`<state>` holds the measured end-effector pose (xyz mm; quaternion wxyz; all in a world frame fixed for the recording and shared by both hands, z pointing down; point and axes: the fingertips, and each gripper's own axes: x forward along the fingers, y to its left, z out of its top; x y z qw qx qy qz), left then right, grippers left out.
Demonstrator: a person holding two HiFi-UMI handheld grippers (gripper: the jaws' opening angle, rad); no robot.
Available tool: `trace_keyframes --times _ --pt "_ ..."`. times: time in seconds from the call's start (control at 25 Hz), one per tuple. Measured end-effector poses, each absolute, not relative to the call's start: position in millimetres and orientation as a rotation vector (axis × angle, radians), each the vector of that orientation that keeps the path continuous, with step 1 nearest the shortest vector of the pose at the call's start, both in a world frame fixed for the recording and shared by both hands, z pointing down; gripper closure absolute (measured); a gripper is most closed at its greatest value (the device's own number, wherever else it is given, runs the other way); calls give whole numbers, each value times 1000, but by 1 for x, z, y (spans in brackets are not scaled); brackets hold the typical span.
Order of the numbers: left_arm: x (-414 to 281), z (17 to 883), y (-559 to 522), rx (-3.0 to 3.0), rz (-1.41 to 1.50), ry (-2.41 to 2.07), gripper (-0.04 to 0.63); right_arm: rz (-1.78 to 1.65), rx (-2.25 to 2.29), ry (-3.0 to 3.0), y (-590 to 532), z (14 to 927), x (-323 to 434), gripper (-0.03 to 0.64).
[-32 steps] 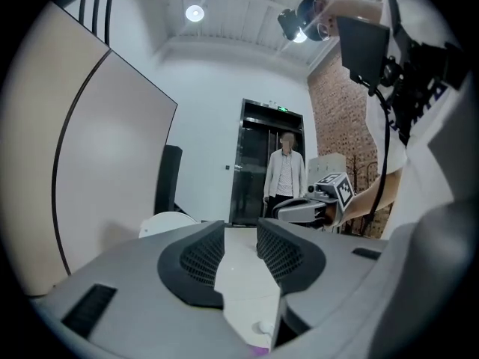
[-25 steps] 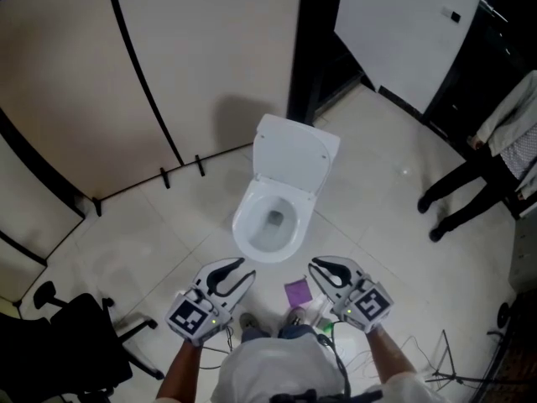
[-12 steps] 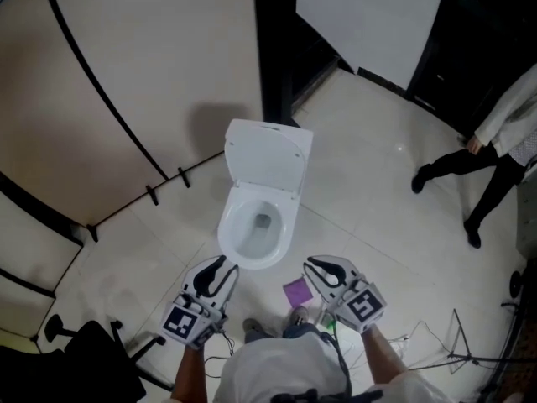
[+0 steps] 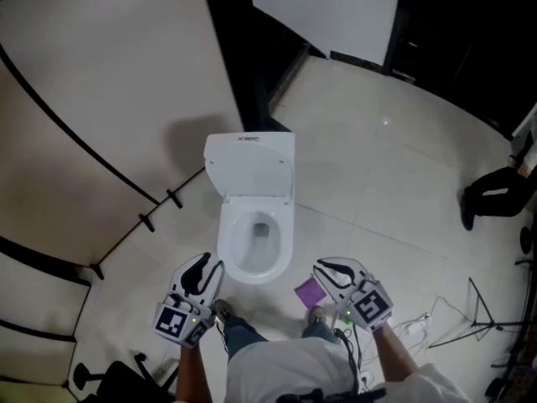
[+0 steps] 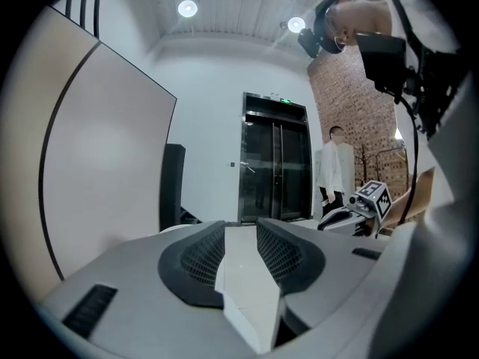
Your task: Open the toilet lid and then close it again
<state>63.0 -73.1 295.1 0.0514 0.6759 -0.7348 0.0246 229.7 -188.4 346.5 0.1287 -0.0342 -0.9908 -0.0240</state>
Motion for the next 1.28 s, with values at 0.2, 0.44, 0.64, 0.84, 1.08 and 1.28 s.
trace_keyframes --times 0.2,0.44,0.64,0.84,1.08,1.28 --pt "-25 320 -71 2230 214 -2079 469 21 115 -2897 -174 358 167 569" --pt "-132 339 -56 2419 359 -1810 469 113 481 -2846 -163 358 83 569" --pt "-190 355 -64 2504 368 -1654 469 47 594 -2776 -162 360 37 569" --pt "-222 381 -106 2497 353 -1573 468 21 569 -2712 -210 370 24 569" --pt "-260 421 -196 2481 411 -1553 465 -28 437 -2610 -309 410 -4 448" --pt "-273 451 -271 2504 535 -1476 399 -45 357 -2566 -390 434 -41 410"
